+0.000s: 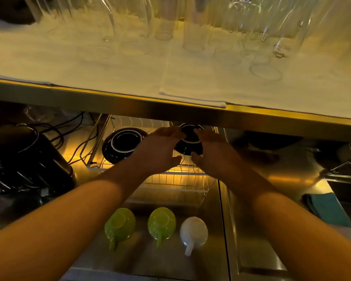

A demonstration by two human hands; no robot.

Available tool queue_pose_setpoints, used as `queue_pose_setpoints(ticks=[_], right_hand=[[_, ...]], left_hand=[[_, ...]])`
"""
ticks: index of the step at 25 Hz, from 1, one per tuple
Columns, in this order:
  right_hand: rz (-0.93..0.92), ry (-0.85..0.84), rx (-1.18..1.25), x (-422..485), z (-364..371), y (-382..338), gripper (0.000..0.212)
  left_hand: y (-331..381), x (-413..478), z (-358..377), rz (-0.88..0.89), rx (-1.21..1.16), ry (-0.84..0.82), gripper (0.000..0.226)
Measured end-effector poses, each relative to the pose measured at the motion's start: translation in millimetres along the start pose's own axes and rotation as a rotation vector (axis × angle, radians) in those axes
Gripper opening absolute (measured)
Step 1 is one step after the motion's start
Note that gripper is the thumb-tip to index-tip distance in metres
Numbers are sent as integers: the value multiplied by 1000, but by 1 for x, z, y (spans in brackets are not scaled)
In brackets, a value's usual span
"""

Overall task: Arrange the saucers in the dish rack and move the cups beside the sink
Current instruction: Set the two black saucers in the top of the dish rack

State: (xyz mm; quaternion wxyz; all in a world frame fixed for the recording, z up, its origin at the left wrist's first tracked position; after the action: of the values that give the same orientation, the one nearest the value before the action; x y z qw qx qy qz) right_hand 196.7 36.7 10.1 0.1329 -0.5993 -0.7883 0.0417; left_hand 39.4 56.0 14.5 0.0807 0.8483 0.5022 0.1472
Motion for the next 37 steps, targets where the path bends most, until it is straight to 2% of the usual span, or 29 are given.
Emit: queue_pose_setpoints(ticks=[5,9,11,13,14,16,19,21,24,26,28,30,32,35,37], right_hand=[[14,-59,-17,6,14,9,62],[-10,-32,47,-4,9,3,52],[-1,81,93,-11,-1,0,46],[111,257,187,-23,-14,2,23],[214,303,273,-28,-16,6,11],[439,256,517,-33,-8,15,21],[664,118,1117,-34,15,8,30],[729,187,1444,-31,19,-2,33],[727,346,1569,-26,16,-10,35],[605,353,1482,-23,6,-14,31],[417,312,1272,-24,-7,-18,25],[204,275,904,-29,-19,-30,20],[39,278,486,-36,-25,-44,22],[-172,290,-23,-41,-21,-57,32],[-239,240,-202,-39,-12,-57,41]], left_hand=[[12,36,29,82,203,-200,76],[19,27,28,109,269,-131,58],[21,24,23,99,269,-108,53],[22,19,15,33,208,-58,52],[23,17,11,-8,176,-40,53],[25,13,7,-75,128,-25,51],[30,4,-1,-128,31,58,50],[36,-7,-3,-126,-13,122,49],[35,-23,-7,-157,-158,193,48],[24,-30,-10,-237,-400,192,47],[12,-37,-7,-368,-777,113,46],[4,-45,0,-523,-1242,23,44],[1,-49,3,-636,-1505,-28,46],[-5,-45,7,-719,-1412,-89,42],[-9,-41,12,-789,-1312,-108,34]])
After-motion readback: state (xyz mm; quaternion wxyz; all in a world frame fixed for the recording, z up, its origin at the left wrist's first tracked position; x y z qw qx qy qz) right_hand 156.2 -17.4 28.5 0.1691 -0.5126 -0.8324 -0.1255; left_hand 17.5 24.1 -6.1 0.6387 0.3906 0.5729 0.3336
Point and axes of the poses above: each hand's wrist, its own x-axis towards the middle knuckle, its own z-axis out of the palm, y = z × x, the point moved 7 cm from there along x, towards the middle knuckle, and after that the axes turned 8 degrees about -z, right-handed, at the moved point
